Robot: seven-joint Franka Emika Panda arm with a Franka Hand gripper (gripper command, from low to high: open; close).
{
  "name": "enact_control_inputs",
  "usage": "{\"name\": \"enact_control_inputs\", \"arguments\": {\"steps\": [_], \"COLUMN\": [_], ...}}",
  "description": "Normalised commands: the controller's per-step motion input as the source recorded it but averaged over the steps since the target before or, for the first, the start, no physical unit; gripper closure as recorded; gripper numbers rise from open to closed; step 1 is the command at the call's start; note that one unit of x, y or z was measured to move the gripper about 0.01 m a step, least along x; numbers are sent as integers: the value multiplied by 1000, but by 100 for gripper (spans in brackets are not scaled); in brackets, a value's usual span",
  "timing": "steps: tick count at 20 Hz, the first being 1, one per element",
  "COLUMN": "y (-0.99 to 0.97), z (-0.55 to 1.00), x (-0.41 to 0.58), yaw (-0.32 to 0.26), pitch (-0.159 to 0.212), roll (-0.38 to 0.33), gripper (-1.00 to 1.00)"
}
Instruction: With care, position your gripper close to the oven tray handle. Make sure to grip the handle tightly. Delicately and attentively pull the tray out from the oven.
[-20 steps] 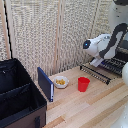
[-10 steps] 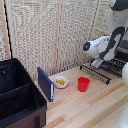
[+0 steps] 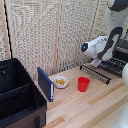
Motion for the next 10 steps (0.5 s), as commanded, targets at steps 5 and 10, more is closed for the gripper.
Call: {"name": "enact_control_inputs", "arguments": {"steps": [5,10], "y": [-366,-260], "z": [18,90], "x": [219,83], "yaw": [95,78], "pitch": [162,117], "roll": [-2,-54], "gripper": [100,100]}}
